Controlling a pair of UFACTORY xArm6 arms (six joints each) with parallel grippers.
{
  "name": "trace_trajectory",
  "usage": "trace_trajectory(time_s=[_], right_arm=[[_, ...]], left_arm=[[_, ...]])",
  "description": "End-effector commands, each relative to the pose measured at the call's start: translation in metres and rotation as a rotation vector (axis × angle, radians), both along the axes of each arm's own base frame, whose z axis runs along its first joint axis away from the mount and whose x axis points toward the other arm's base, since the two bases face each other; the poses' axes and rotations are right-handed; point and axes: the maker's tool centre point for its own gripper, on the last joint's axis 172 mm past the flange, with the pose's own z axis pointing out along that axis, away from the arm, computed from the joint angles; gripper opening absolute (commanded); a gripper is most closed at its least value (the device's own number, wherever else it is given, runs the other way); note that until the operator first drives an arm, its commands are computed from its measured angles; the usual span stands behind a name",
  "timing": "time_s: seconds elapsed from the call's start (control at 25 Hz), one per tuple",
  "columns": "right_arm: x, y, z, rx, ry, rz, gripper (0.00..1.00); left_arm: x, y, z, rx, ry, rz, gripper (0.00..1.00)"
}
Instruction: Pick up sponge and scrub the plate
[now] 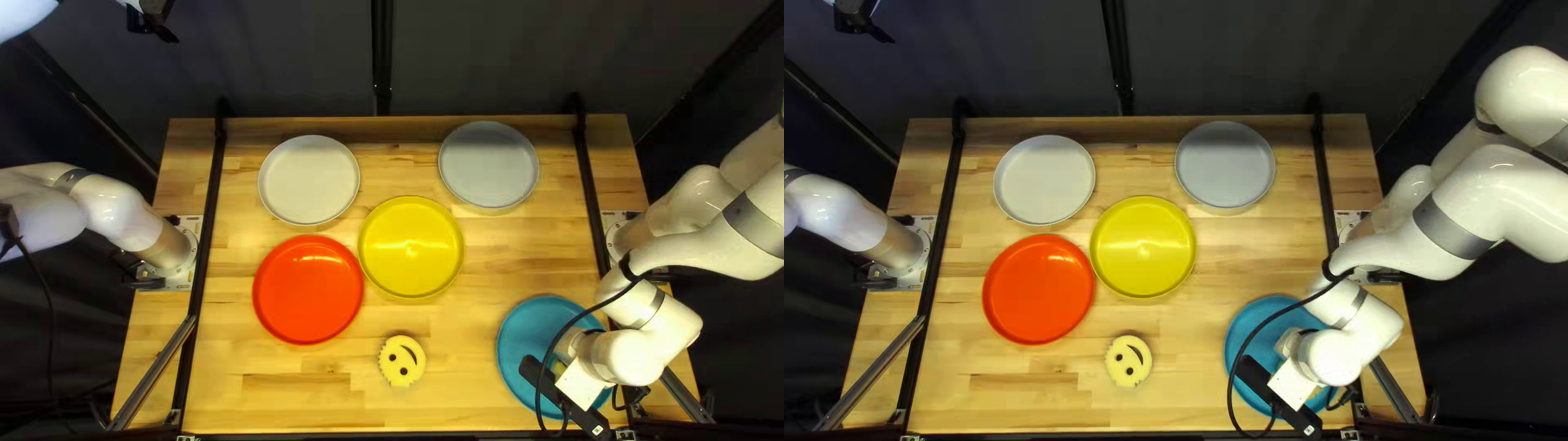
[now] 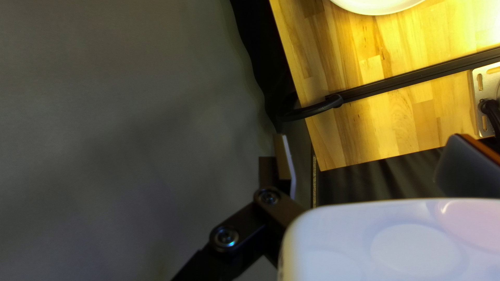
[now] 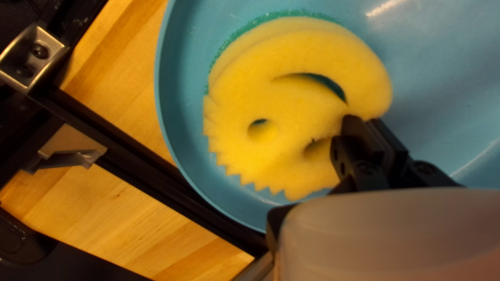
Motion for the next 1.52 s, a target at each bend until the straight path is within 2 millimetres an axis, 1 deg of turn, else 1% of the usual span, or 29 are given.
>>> trace_trajectory(time_s=[0.04,1.12,1.28,1.32,1.36,1.52], right_arm=[[0.000,0.000,0.000,0.000,0.000,0.000,0.00],[-0.002,-0.001,0.000,0.003,0.009,-0.004,0.00],[-0.003,-0.001,-0.004,-0.002,0.004,-0.004,0.00],[0.004,-0.010,-0.003,-0.005,-0.011,-0.015,0.00],[0.006,-0.013,-0.003,-0.008,-0.021,-0.022,0.00],[0.002,-0.014,-0.002,-0.008,-0.030,-0.027,0.00]], left_arm=[[0.000,0.000,0.000,0.000,0.000,0.000,1.00],[0.000,0.000,0.000,0.000,0.000,0.000,1.00],[0.000,0.000,0.000,0.000,0.000,0.000,1.00],[0.000,0.000,0.000,0.000,0.000,0.000,1.00],[0.000,0.000,0.000,0.000,0.000,0.000,1.00],[0.000,0.000,0.000,0.000,0.000,0.000,1.00]])
